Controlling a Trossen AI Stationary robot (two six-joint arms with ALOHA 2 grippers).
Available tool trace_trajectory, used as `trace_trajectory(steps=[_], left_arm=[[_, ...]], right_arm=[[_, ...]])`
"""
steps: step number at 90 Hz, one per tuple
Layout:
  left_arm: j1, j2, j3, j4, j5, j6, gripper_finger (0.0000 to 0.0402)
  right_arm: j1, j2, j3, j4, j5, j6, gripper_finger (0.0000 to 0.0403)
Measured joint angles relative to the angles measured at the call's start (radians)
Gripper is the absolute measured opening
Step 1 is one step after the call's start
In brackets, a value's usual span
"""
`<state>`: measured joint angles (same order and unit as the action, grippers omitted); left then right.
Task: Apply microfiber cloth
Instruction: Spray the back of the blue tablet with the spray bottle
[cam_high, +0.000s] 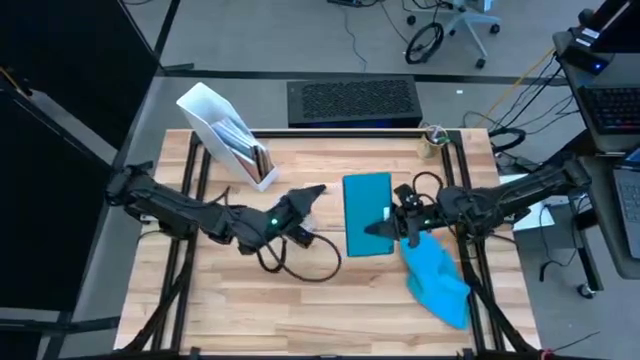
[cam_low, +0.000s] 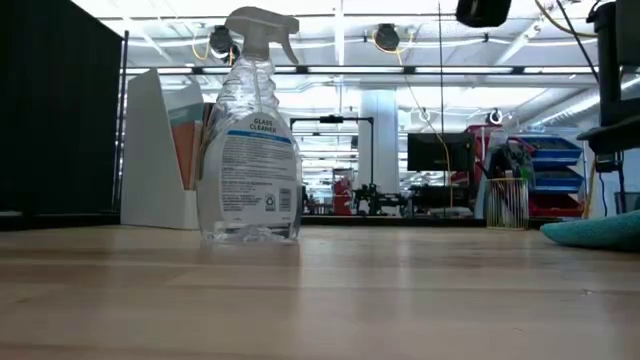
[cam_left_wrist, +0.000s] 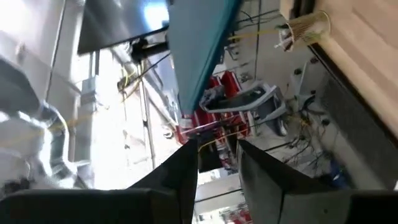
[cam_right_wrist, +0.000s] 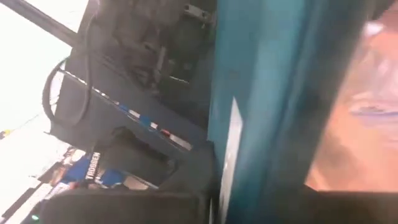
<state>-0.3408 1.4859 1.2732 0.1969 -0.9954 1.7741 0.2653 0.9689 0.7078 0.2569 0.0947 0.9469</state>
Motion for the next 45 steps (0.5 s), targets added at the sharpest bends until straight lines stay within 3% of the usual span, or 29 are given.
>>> trace_trajectory(steps=[12,20,32,40,45], left_arm=[[0.0,-0.058,0.0,0.0,0.001,-0.145,0.0097],[-0.001,-0.098,0.0,-0.001,-0.009,-0.332,0.0097],[-0.011,-0.197,0.0,-0.135,-0.031,-0.75,0.0097],[-0.015,-0.28,0.0,-0.336,-0.03,-1.072,0.0103],[-0.014,-0.329,0.0,-0.506,0.022,-1.308,0.0113]], right_arm=[[-0.017,-0.082,0.0,-0.115,0.048,-0.082,0.0021],[-0.034,-0.127,0.0,-0.205,0.079,-0.137,0.002],[-0.055,-0.159,0.0,-0.342,0.147,-0.24,0.002],[-0.066,-0.149,0.0,-0.418,0.192,-0.32,0.0019],[-0.075,-0.129,0.0,-0.443,0.212,-0.372,0.0019]])
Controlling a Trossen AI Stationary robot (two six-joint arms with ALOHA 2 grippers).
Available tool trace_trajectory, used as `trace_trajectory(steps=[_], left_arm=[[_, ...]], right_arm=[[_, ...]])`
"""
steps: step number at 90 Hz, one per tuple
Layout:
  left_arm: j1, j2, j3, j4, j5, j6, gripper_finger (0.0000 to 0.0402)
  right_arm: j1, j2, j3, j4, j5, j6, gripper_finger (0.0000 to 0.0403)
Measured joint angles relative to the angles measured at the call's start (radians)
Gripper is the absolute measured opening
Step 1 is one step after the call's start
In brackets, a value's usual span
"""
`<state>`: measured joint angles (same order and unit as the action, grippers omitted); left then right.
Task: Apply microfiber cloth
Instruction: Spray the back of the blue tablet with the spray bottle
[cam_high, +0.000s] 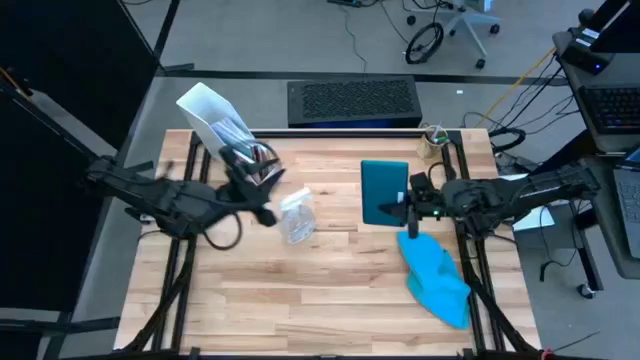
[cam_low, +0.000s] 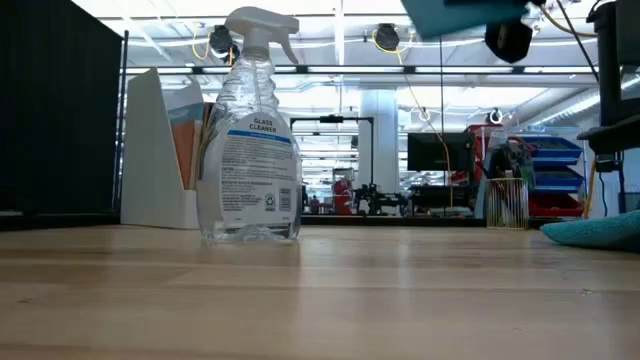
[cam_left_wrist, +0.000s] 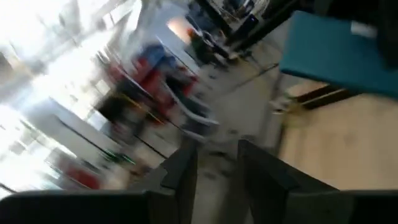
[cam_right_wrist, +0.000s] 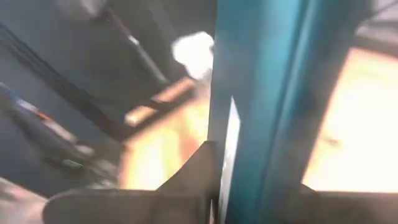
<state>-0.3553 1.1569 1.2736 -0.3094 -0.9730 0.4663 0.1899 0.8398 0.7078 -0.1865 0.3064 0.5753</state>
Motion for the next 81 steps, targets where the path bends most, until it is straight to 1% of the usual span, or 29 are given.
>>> trace_trajectory(steps=[11,17,22,31,35,48,55,60,67,78,81], left_arm=[[0.046,-0.081,0.0,-0.323,0.231,-0.462,0.0151],[0.066,-0.1,-0.02,-0.414,0.346,-0.612,0.0175],[0.071,-0.101,-0.059,-0.443,0.387,-0.689,0.0192],[0.066,-0.095,-0.153,-0.448,0.403,-0.767,0.0214],[0.066,-0.096,-0.204,-0.441,0.404,-0.805,0.0219],[0.066,-0.098,-0.39,-0.386,0.398,-0.934,0.0223],[0.062,-0.099,-0.476,-0.331,0.419,-0.978,0.0223],[0.06,-0.098,-0.531,-0.261,0.431,-0.984,0.0223],[0.06,-0.084,-0.6,-0.15,0.447,-0.971,0.0223],[0.06,-0.057,-0.672,0.0,0.452,-0.912,0.0223],[0.06,-0.048,-0.684,0.046,0.471,-0.888,0.0223]], right_arm=[[-0.025,0.069,0.0,-0.004,0.014,-0.133,0.0019],[-0.04,0.116,0.0,0.013,0.03,-0.198,0.0019],[-0.051,0.162,0.0,0.024,0.058,-0.227,0.0019],[-0.072,0.255,0.0,0.059,0.11,-0.239,0.0019],[-0.081,0.293,0.0,0.086,0.116,-0.243,0.0019],[-0.093,0.418,0.0,0.181,0.116,-0.237,0.0019],[-0.098,0.472,0.0,0.249,0.112,-0.201,0.0019],[-0.098,0.507,0.0,0.3,0.112,-0.16,0.0019],[-0.087,0.559,0.0,0.37,0.121,-0.152,0.0019],[-0.074,0.642,0.0,0.477,0.15,-0.15,0.0019],[-0.073,0.666,0.0,0.51,0.156,-0.146,0.0019]])
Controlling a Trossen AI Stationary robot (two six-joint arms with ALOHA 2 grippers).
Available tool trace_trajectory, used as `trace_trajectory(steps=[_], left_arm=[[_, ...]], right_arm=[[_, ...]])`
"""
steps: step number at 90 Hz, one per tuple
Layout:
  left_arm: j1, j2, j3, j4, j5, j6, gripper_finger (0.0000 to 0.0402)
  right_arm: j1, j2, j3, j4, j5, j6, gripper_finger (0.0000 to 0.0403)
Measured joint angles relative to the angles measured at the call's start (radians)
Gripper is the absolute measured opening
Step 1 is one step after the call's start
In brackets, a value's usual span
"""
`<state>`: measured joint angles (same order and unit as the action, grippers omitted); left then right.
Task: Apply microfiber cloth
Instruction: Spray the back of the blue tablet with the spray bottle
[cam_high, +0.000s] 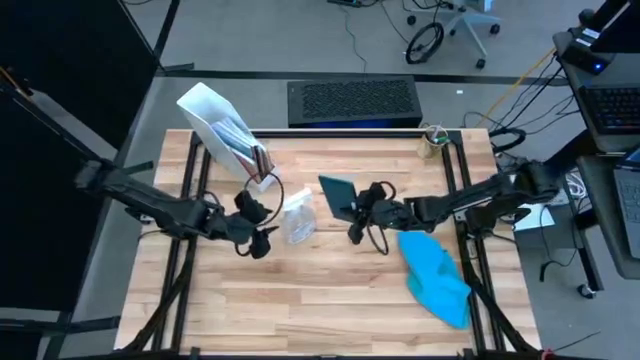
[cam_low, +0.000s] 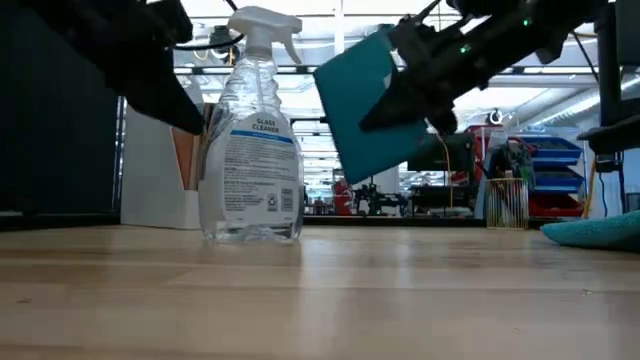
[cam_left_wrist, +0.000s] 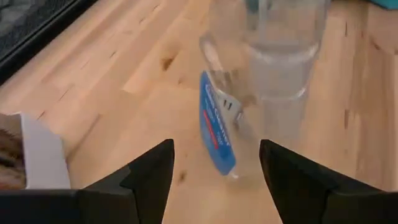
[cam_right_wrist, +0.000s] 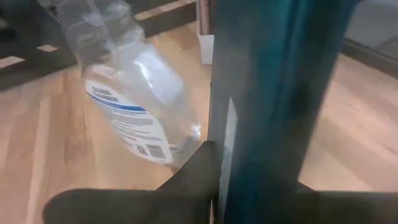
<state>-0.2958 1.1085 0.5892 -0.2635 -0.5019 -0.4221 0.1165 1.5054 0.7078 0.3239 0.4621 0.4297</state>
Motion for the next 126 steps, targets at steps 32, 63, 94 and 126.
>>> trace_trajectory(steps=[32,63,94,126], left_arm=[[-0.009,0.134,-0.029,0.317,0.153,0.036,0.0223],[-0.014,0.09,0.005,0.318,0.161,0.064,0.0223],[-0.004,0.012,0.006,0.294,0.151,0.121,0.0232],[0.035,0.007,0.006,0.282,0.131,0.171,0.039]], right_arm=[[0.003,0.111,-0.001,0.159,0.009,-0.022,0.0019],[0.004,-0.105,-0.001,-0.135,0.011,-0.103,0.0019],[0.012,-0.241,-0.001,-0.305,0.068,-0.085,0.0019],[0.011,-0.243,-0.001,-0.308,0.068,-0.072,0.0019]])
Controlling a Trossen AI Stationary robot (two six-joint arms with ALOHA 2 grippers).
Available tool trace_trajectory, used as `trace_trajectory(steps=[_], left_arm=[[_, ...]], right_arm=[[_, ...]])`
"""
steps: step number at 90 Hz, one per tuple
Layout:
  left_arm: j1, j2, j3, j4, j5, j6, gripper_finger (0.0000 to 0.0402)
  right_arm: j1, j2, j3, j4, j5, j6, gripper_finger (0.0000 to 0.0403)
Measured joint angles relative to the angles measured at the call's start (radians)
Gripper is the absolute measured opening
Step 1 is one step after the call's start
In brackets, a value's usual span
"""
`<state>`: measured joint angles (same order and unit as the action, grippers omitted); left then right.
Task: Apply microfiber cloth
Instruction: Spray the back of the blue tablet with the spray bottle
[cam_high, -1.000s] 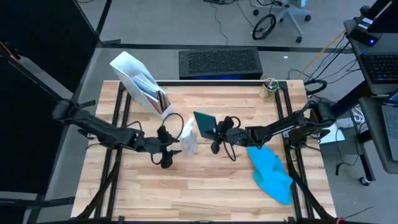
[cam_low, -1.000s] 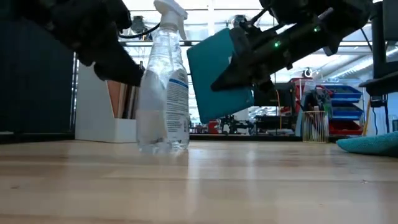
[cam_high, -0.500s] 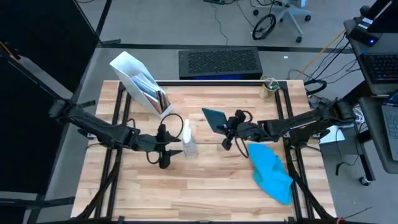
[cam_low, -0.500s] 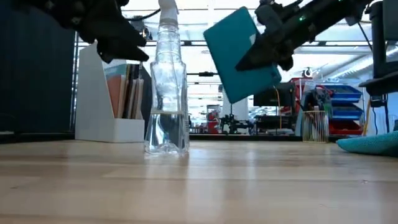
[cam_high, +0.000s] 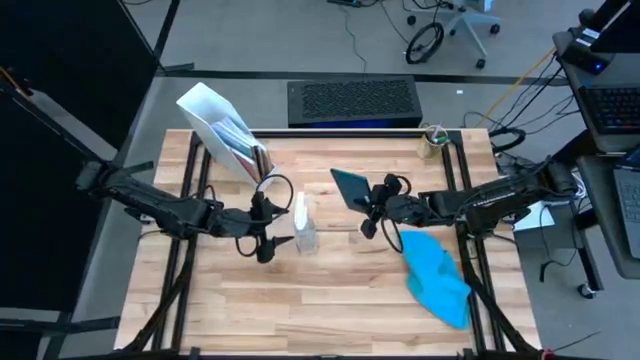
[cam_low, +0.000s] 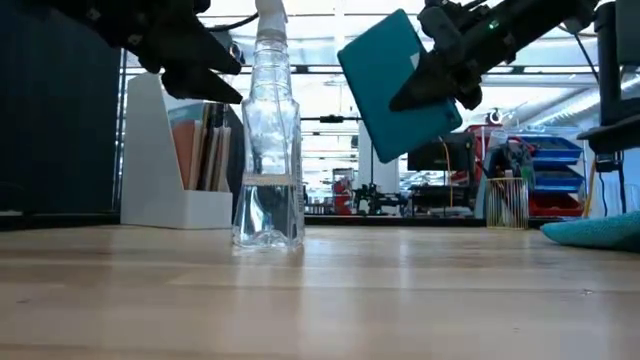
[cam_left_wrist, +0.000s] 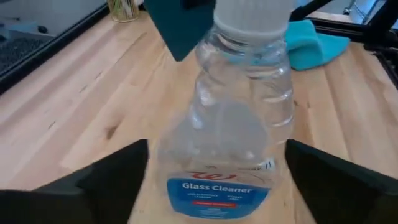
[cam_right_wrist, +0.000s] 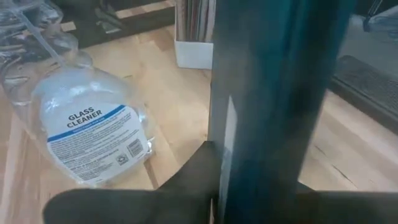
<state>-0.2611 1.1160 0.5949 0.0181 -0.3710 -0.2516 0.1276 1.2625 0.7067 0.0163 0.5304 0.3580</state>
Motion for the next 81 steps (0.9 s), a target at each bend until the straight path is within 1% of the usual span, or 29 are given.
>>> trace_trajectory(steps=[3,14,26,40,46,55,69,81], left_arm=[[0.0,0.0,0.0,0.0,0.0,0.0,0.0392],[-0.001,0.0,0.0,0.003,0.0,-0.001,0.0383],[-0.001,0.0,0.0,0.003,0.0,0.004,0.0397],[0.0,0.0,0.0,0.002,0.0,0.009,0.0398],[0.0,0.0,0.0,0.0,-0.001,0.054,0.0399],[-0.001,-0.018,0.0,-0.002,-0.001,0.058,0.0394],[0.0,-0.038,0.003,-0.001,-0.015,0.148,0.0394],[0.0,-0.062,0.041,-0.001,-0.035,0.186,0.0394]], right_arm=[[-0.002,0.0,0.0,0.0,0.001,0.0,0.0019],[-0.004,0.0,0.0,0.0,0.002,-0.001,0.0019],[-0.004,0.0,0.0,0.0,0.022,-0.006,0.0019],[-0.01,0.0,0.0,0.001,0.023,-0.025,0.0019],[-0.01,0.0,0.0,0.001,0.023,-0.041,0.0019],[-0.018,0.0,0.0,0.001,0.022,-0.057,0.0019],[-0.031,0.0,0.0,0.011,0.021,-0.077,0.0019],[-0.031,0.0,0.001,0.016,0.021,-0.115,0.0019]])
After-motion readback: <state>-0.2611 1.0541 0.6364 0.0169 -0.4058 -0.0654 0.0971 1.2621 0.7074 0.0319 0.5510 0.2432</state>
